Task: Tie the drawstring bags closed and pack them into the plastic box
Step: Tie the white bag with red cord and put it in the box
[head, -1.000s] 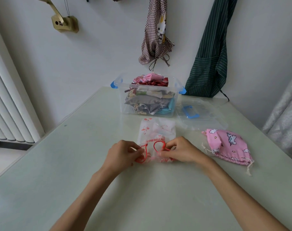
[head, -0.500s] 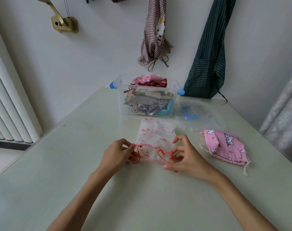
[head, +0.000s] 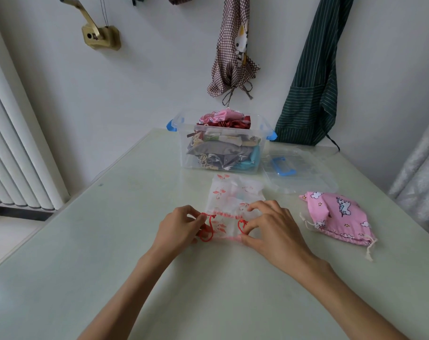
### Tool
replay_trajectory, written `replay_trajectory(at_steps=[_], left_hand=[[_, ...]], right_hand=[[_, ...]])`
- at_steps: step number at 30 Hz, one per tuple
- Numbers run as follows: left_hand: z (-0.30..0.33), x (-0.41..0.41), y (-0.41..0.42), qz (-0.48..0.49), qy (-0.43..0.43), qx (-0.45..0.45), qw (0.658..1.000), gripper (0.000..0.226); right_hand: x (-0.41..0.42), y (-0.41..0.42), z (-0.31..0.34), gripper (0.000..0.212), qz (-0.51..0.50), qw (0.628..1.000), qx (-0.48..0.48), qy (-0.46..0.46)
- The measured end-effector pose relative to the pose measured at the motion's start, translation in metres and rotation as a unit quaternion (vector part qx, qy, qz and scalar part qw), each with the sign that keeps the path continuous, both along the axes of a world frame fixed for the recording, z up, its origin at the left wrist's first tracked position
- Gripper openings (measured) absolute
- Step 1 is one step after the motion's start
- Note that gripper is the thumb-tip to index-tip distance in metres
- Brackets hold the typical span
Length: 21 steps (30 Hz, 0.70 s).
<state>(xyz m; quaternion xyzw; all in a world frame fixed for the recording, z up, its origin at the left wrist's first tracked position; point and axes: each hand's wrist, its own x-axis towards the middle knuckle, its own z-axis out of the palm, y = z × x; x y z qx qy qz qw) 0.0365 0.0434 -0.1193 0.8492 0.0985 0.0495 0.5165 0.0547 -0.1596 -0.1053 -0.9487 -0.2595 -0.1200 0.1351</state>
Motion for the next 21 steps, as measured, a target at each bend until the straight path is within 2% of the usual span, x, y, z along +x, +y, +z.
replay_trajectory(at_steps=[2,3,4,6,8,12,13,14,15,16,17,18,19,20,21], left_hand=[[0.0,0.0,0.0,0.001,0.002,-0.009,1.0,0.017],[0.0,0.001,0.0,-0.001,0.001,-0.018,1.0,0.016],[0.0,0.001,0.0,-0.002,-0.003,-0.028,1.0,0.016],[0.001,0.002,0.003,0.013,-0.026,-0.018,0.999,0.015],[0.003,0.005,0.007,0.047,-0.046,0.059,0.996,0.014],[0.009,0.005,0.004,0.089,-0.024,0.265,0.96,0.019],[0.011,0.003,0.002,0.081,-0.022,0.274,0.958,0.018],[0.012,0.002,0.001,0.063,-0.024,0.218,0.974,0.015],[0.015,0.0,0.002,0.039,-0.019,0.083,0.996,0.013],[0.022,-0.002,0.003,0.011,0.009,-0.113,0.994,0.013],[0.028,-0.003,0.005,-0.013,0.056,-0.302,0.952,0.014],[0.033,-0.005,0.007,-0.028,0.101,-0.449,0.888,0.015],[0.035,-0.007,0.009,-0.046,0.133,-0.534,0.833,0.015],[0.036,-0.009,0.01,-0.065,0.154,-0.572,0.803,0.016],[0.033,-0.009,0.011,-0.08,0.162,-0.581,0.793,0.015]], right_hand=[[0.003,-0.001,0.001,0.013,0.007,0.996,0.068,0.063],[0.006,-0.004,0.005,0.009,0.002,0.985,0.134,0.113],[0.009,-0.009,0.011,0.006,-0.01,0.962,0.217,0.165],[0.013,-0.024,0.024,0.014,-0.053,0.891,0.373,0.252],[0.014,-0.04,0.03,0.023,-0.091,0.839,0.434,0.315],[0.011,-0.046,0.031,0.029,-0.133,0.789,0.465,0.38],[0.009,-0.046,0.032,0.029,-0.134,0.757,0.504,0.395],[0.007,-0.047,0.033,0.029,-0.127,0.71,0.556,0.413],[0.005,-0.048,0.035,0.03,-0.112,0.648,0.616,0.433],[0.002,-0.049,0.037,0.032,-0.094,0.583,0.671,0.448],[0.001,-0.048,0.036,0.033,-0.081,0.529,0.711,0.455],[0.001,-0.048,0.033,0.034,-0.08,0.497,0.735,0.454],[0.002,-0.047,0.03,0.036,-0.089,0.487,0.742,0.452],[0.004,-0.046,0.027,0.04,-0.104,0.506,0.73,0.447],[0.006,-0.044,0.025,0.044,-0.12,0.542,0.705,0.441]])
